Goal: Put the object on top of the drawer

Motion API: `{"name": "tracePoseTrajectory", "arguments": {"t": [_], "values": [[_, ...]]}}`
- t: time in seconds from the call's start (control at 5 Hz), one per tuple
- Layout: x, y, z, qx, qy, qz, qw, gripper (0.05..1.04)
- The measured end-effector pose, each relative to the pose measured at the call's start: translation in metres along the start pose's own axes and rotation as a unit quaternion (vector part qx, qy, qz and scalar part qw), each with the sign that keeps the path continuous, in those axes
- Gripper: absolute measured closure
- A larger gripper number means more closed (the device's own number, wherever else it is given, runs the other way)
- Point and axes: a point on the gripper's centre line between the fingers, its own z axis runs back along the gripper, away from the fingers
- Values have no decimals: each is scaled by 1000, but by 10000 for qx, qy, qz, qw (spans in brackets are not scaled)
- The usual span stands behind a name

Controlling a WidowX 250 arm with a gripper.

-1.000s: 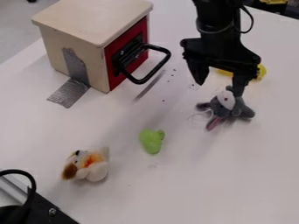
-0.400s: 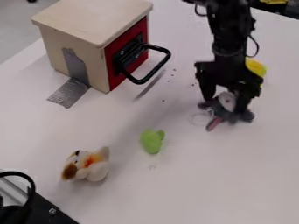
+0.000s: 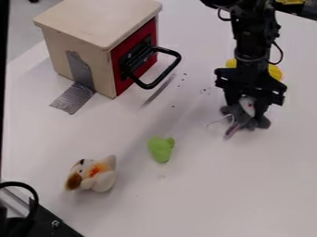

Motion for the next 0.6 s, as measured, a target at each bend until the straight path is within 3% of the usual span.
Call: {"name": "tracePoseTrajectory", "arguments": {"t": [0.2, 0.4, 0.6], "values": [[-5, 13, 27, 125, 187, 132, 9997, 569], [6, 44, 90, -6, -384, 581, 9976, 571], [-5, 85, 136, -65, -523, 1079, 9928, 571]]}}
